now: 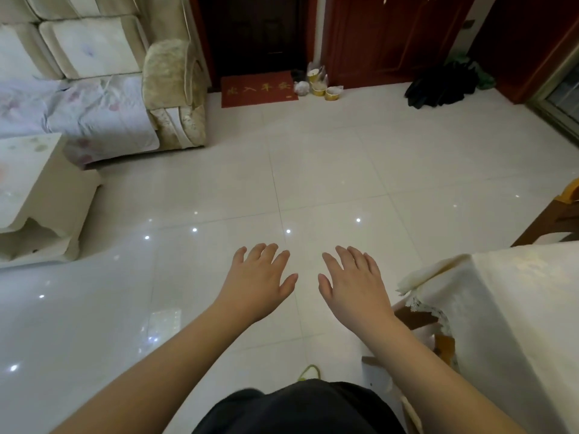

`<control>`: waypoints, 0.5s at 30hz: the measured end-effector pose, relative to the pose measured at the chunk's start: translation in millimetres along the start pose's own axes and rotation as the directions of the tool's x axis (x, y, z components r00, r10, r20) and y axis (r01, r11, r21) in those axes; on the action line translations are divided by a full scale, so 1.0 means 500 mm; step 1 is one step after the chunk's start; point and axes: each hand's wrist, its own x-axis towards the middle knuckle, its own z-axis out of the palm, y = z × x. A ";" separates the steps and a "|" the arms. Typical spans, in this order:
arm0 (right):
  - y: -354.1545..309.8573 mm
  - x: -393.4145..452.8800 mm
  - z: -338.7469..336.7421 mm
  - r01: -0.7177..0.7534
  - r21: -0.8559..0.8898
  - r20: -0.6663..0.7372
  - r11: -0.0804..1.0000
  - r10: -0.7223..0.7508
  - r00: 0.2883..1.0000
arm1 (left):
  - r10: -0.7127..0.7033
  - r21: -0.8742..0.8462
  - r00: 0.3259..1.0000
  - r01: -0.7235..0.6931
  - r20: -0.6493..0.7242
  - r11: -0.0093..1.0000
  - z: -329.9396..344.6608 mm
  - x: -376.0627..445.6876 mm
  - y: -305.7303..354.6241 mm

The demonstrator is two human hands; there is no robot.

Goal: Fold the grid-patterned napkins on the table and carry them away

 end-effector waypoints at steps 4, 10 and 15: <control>0.041 0.077 -0.019 -0.068 0.031 -0.035 0.997 0.069 0.997 | 0.056 0.019 0.998 -0.056 0.001 0.998 -0.024 0.102 0.004; 0.082 0.189 -0.021 -0.167 0.045 -0.048 0.985 0.169 0.984 | 0.162 0.019 0.987 -0.162 0.013 0.987 -0.030 0.266 -0.002; 0.099 0.319 -0.022 -0.208 0.013 -0.020 0.978 0.208 0.978 | 0.228 0.007 0.973 -0.228 -0.028 0.974 -0.045 0.427 -0.037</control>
